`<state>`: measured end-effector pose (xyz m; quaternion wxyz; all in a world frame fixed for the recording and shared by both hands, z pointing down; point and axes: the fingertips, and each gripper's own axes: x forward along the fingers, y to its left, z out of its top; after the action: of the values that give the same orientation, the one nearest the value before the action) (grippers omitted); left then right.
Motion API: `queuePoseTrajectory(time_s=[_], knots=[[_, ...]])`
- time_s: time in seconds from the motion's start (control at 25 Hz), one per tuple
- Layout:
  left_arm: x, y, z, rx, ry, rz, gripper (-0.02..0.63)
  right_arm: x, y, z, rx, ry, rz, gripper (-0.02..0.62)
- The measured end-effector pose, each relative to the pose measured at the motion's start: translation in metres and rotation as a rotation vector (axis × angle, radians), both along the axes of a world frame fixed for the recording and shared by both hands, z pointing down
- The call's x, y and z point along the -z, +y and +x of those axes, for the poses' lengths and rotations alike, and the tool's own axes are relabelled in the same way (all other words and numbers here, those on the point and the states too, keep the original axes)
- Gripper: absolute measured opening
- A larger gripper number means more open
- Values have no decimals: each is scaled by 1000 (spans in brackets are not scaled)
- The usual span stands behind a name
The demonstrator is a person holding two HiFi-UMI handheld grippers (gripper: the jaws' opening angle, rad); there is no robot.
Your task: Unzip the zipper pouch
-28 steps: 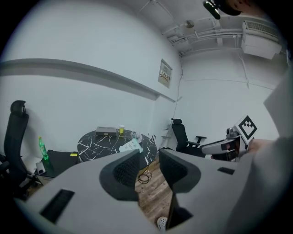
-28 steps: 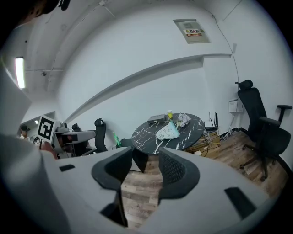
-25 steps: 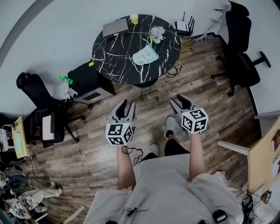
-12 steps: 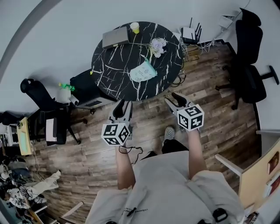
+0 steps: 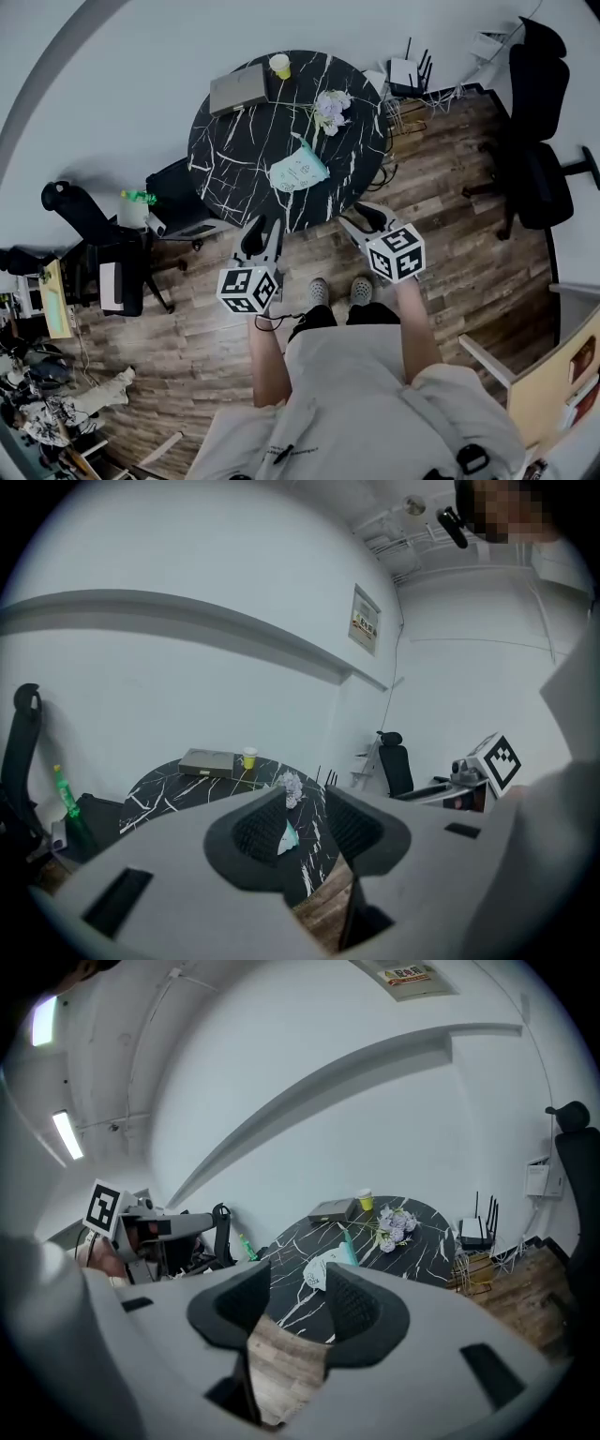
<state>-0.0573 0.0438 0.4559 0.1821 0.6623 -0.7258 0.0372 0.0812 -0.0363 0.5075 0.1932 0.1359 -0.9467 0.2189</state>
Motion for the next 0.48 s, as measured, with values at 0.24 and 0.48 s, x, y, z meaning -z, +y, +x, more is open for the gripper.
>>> queuePoseTrajectory(time_s=[0.24,0.48], knots=[[-9,-33,-25,-28,16,13,141,-1,-37,-15,-30,1,22,192],[-23,-90,-68,-122,26,6,141,-10,-86,-44,-109,-39,4,192]])
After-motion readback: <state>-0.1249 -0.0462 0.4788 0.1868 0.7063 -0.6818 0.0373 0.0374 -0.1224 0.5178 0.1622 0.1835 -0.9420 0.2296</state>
